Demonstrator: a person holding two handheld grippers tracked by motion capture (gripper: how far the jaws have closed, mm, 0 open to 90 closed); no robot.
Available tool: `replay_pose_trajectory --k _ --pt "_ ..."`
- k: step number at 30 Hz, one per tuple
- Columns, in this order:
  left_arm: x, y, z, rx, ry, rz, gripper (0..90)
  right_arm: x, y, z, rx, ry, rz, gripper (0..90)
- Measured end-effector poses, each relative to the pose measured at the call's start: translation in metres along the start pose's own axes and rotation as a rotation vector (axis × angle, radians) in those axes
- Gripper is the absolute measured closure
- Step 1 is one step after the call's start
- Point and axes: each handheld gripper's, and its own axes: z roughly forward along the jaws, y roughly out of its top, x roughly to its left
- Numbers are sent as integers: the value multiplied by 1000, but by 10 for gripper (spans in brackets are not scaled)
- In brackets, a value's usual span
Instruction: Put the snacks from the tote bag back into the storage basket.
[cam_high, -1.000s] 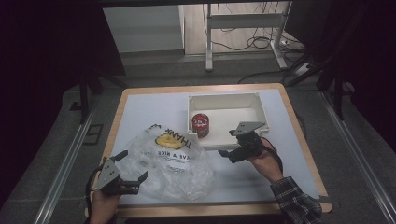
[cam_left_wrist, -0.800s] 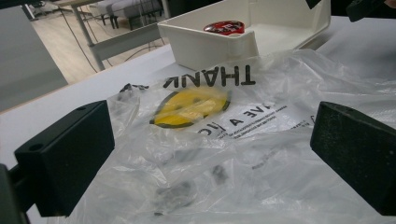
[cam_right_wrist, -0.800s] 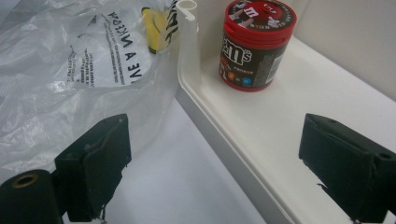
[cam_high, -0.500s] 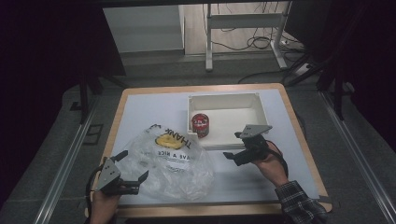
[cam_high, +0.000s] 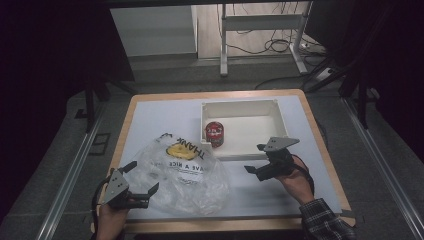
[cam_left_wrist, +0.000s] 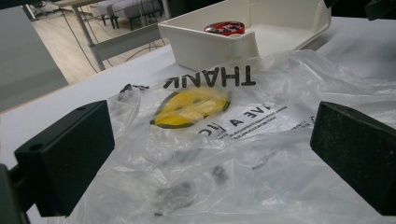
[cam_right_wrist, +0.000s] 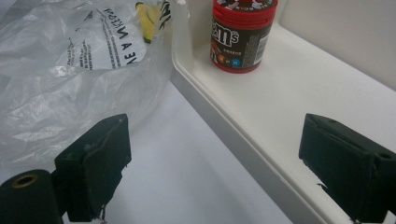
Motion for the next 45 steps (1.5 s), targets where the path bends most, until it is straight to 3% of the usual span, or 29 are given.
replay_pose_trajectory --k 32,45 --pt "0 0 1 2 1 2 0 0 -37 -41 -27 -44 58 44" --pt "0 0 1 2 1 1 0 -2 -43 -46 -28 -60 71 44"
